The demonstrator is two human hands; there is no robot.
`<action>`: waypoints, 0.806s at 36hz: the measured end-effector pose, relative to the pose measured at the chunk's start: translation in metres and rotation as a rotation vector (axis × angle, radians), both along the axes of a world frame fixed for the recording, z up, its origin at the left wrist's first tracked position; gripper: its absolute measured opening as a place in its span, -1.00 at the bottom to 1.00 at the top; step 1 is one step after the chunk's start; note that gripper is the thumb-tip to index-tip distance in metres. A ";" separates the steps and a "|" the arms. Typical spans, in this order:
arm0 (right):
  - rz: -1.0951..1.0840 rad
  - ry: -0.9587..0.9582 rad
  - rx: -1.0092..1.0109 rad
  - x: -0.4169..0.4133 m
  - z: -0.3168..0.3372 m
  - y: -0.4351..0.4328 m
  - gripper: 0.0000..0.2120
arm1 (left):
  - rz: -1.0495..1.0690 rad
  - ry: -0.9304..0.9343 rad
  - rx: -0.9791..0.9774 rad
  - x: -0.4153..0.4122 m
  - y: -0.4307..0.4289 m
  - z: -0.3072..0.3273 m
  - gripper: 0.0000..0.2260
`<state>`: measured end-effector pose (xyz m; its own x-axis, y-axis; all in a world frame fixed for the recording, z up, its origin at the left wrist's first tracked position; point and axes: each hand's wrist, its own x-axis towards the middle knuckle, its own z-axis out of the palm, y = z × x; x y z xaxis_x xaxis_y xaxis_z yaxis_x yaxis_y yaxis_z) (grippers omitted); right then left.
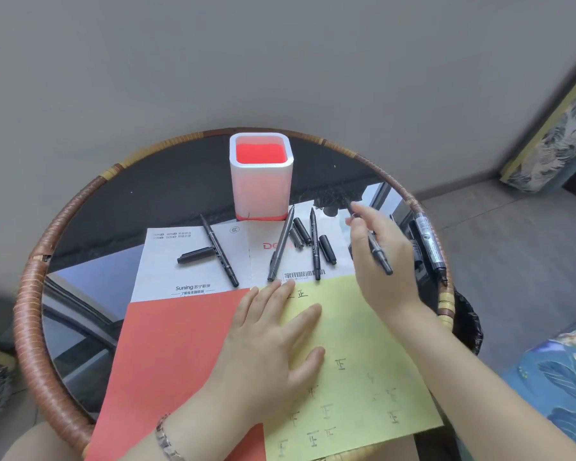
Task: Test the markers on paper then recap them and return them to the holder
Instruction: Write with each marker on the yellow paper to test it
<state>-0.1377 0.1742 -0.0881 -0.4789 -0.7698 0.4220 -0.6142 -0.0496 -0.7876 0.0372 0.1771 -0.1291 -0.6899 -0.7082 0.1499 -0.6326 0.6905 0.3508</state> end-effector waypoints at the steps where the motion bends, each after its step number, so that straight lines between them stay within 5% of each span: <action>1: 0.003 0.104 0.013 -0.009 0.005 -0.002 -0.64 | -0.002 0.000 0.004 0.000 0.000 0.000 -0.59; 6: 0.003 0.650 0.263 -0.046 0.006 -0.019 -0.84 | 0.001 0.002 0.025 0.000 0.000 0.000 -0.60; 11: 0.140 0.872 0.483 -0.041 -0.003 -0.030 -0.44 | 0.004 0.012 0.018 -0.001 -0.001 -0.001 -0.61; 18: 0.152 0.826 0.540 -0.035 -0.005 -0.027 -0.41 | 0.008 0.022 0.002 0.000 -0.001 -0.003 -0.61; 23: -0.046 0.511 0.391 -0.066 0.021 -0.019 -0.73 | 0.008 0.031 -0.011 -0.001 -0.001 -0.004 -0.61; 29: -0.088 0.510 0.726 -0.082 0.025 -0.014 -0.81 | 0.010 0.040 0.002 -0.001 -0.001 -0.003 -0.62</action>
